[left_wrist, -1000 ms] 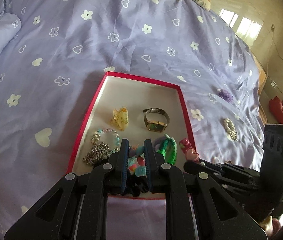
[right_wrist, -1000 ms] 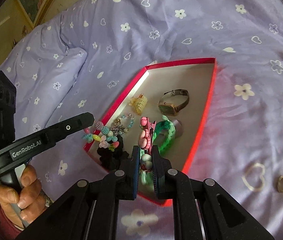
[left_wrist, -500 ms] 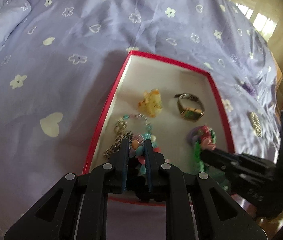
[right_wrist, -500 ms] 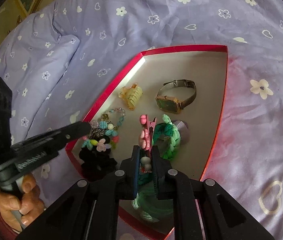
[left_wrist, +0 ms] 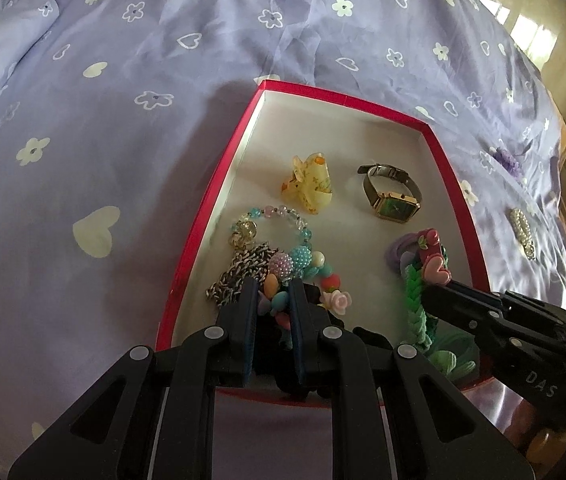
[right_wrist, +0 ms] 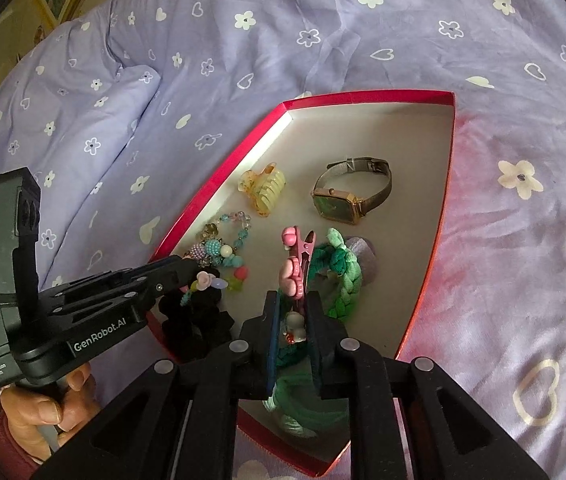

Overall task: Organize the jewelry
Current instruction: 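Carry the beaded bracelet and pink clip into the red box and open both grippers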

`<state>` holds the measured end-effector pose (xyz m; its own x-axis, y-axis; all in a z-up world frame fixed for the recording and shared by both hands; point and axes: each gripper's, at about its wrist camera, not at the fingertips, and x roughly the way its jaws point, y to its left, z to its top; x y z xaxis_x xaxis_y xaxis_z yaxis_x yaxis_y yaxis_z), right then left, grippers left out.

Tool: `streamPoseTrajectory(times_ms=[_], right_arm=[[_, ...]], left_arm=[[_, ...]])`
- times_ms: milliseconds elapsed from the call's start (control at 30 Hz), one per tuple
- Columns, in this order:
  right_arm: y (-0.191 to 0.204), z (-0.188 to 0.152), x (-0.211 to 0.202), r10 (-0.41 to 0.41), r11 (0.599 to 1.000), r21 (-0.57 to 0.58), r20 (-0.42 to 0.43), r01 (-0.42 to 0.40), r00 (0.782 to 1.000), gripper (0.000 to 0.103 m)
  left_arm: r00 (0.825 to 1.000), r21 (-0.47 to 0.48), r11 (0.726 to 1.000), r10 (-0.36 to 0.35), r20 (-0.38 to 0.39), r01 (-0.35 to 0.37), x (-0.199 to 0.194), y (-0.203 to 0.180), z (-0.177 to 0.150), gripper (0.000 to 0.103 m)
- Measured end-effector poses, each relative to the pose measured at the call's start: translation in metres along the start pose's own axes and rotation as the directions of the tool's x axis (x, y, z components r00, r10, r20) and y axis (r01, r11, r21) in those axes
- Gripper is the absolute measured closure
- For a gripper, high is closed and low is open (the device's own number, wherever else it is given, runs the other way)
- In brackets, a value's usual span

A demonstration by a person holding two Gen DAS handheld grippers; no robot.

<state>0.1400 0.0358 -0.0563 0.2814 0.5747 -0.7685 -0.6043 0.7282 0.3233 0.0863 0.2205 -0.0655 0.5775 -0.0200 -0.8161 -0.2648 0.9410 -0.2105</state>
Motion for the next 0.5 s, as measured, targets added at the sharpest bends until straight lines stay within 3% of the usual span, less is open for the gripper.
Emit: streamPoseTrajectory(times_ms=[300, 500], right_arm=[[-0.0003, 0.0003, -0.0015, 0.010, 1.000, 0.004, 0.003, -0.010, 1.000, 0.080], [0.0017, -0.0014, -0.0060, 0.014, 1.000, 0.003, 0.019, -0.014, 1.000, 0.071]], left_arm=[[1.000, 0.007, 1.000, 0.011, -0.007, -0.011, 0.0014, -0.0001, -0.0005, 0.089], [1.000, -0.003, 1.000, 0.006, 0.000, -0.006, -0.0024, -0.0001, -0.0014, 0.083]])
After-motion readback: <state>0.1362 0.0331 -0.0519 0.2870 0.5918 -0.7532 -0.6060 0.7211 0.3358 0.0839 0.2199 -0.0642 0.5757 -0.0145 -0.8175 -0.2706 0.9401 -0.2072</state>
